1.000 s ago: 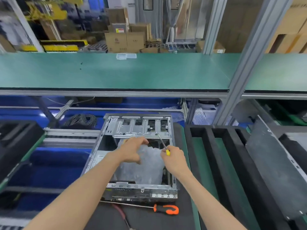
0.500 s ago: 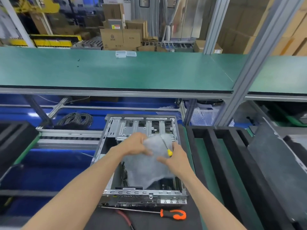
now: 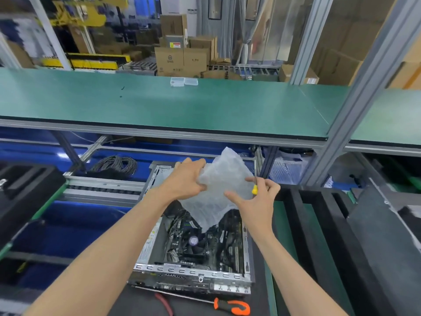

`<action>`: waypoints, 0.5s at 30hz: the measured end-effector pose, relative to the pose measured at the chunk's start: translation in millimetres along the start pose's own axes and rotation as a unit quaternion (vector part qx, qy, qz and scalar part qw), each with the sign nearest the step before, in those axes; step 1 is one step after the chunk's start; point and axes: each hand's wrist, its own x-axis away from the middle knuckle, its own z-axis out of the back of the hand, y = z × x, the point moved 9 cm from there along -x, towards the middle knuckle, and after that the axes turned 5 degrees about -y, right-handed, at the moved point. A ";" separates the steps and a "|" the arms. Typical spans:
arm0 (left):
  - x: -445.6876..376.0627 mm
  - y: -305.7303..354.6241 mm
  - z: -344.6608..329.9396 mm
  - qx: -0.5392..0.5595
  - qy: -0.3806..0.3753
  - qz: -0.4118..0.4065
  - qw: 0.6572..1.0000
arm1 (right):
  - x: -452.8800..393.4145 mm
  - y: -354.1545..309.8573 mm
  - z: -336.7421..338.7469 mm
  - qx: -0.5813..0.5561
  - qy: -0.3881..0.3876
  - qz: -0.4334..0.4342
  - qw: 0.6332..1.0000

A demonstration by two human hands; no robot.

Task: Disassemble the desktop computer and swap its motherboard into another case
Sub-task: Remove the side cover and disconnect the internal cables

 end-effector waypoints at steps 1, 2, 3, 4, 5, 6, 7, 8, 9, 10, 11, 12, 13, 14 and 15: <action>-1.0 1.2 0.3 -0.025 -0.004 0.001 1.000 | -2.8 -4.6 0.8 0.001 -0.007 0.008 1.000; -1.8 3.4 0.1 -0.049 -0.008 -0.004 0.999 | -5.3 -8.3 0.8 -0.001 -0.015 0.012 1.000; -2.0 6.5 -0.9 -0.068 -0.012 -0.012 0.998 | -7.6 -11.9 1.2 -0.002 -0.018 0.015 1.000; -1.4 9.7 -2.8 -0.082 -0.013 -0.023 0.996 | -9.5 -14.8 1.9 -0.001 -0.016 0.019 1.000; -0.9 12.6 -5.1 -0.091 -0.012 -0.033 0.995 | -11.2 -17.8 2.3 0.007 -0.011 0.024 1.000; -0.1 15.3 -7.2 -0.099 -0.004 -0.042 0.994 | -12.6 -20.8 1.4 0.021 -0.009 0.032 0.999; 0.9 18.2 -9.2 -0.109 0.009 -0.050 0.993 | -14.0 -23.5 -0.8 0.043 -0.011 0.040 0.998; 1.6 19.2 -11.6 -0.118 0.024 -0.054 0.991 | -14.6 -24.9 -4.2 0.064 -0.019 0.042 0.997; 2.4 16.7 -14.0 -0.112 0.034 -0.051 0.992 | -14.3 -24.5 -7.5 0.080 -0.030 0.039 0.996; 4.1 10.1 -15.8 -0.079 0.037 -0.038 0.995 | -13.6 -22.3 -10.0 0.085 -0.039 0.032 0.995; 6.6 -1.1 -16.6 -0.014 0.026 -0.012 0.999 | -12.9 -19.7 -11.7 0.085 -0.047 0.021 0.995; 9.7 -14.4 -16.0 0.083 0.013 0.022 0.996 | -12.9 -17.0 -12.8 0.082 -0.052 0.009 0.995; 14.8 -25.4 -14.7 0.200 0.007 0.051 0.979 | -12.7 -14.5 -13.8 0.074 -0.058 -0.001 0.996; 19.4 -35.8 -14.3 0.307 0.016 0.079 0.948 | -13.1 -12.7 -14.9 0.053 -0.067 -0.006 0.996; 24.5 -47.4 -13.0 0.381 0.047 0.113 0.917 | -13.1 -12.9 -16.6 0.013 -0.078 -0.008 0.997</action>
